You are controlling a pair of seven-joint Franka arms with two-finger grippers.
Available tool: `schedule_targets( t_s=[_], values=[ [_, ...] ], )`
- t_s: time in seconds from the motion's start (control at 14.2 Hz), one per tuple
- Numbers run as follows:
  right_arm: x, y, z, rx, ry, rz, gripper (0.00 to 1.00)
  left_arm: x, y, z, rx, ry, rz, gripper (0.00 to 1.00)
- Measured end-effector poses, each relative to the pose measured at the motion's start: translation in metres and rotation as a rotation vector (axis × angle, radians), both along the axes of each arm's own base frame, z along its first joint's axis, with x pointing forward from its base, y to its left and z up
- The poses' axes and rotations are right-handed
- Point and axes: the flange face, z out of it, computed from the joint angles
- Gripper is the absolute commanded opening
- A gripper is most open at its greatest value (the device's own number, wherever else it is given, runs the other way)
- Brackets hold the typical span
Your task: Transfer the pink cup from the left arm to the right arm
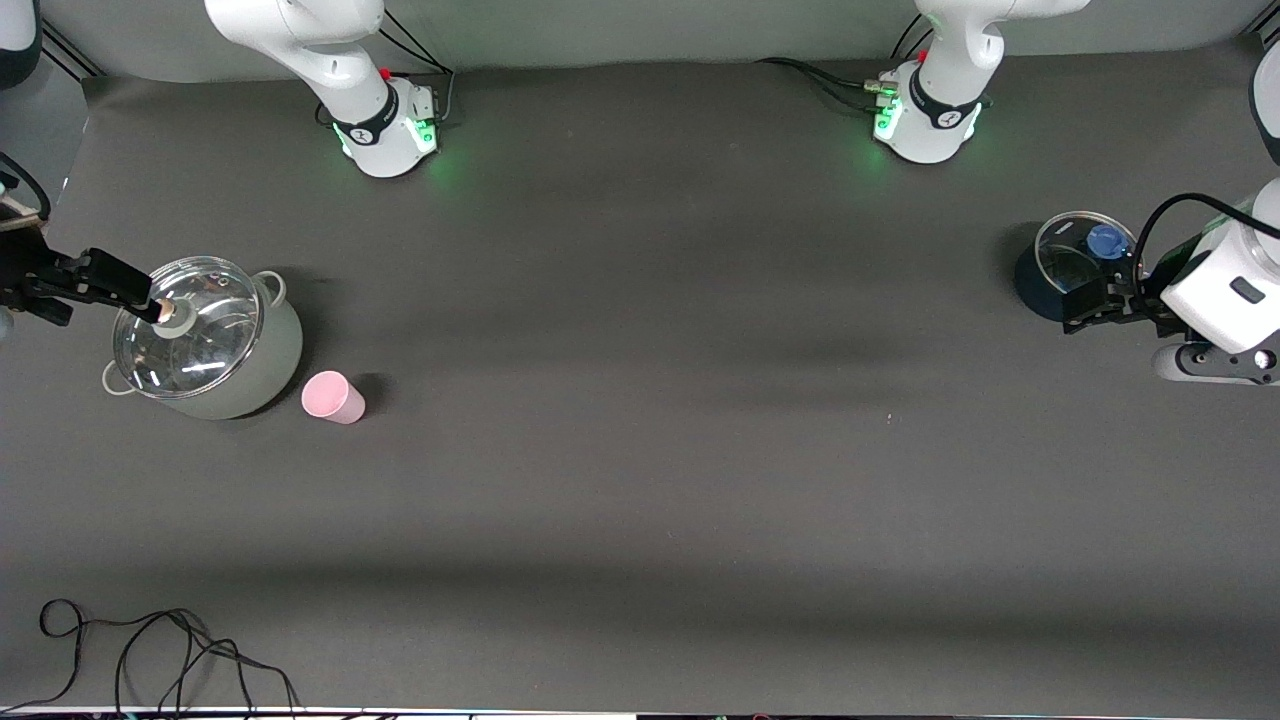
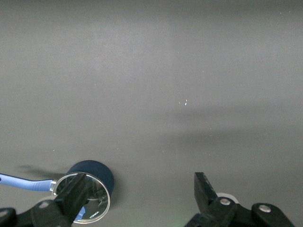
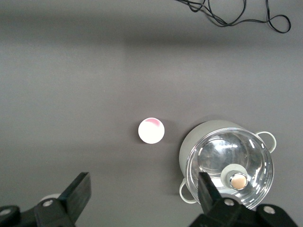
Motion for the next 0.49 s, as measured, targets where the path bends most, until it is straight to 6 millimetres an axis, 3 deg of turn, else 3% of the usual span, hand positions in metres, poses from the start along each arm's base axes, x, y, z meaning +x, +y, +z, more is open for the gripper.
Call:
schedule_targets(
  t_s=[0.49],
  values=[
    [0.0015, -0.0028, -0.0033, 0.0, 0.008, -0.005, 1.0, 0.0, 0.0, 0.0, 0.0, 0.0, 0.0, 1.0]
  ],
)
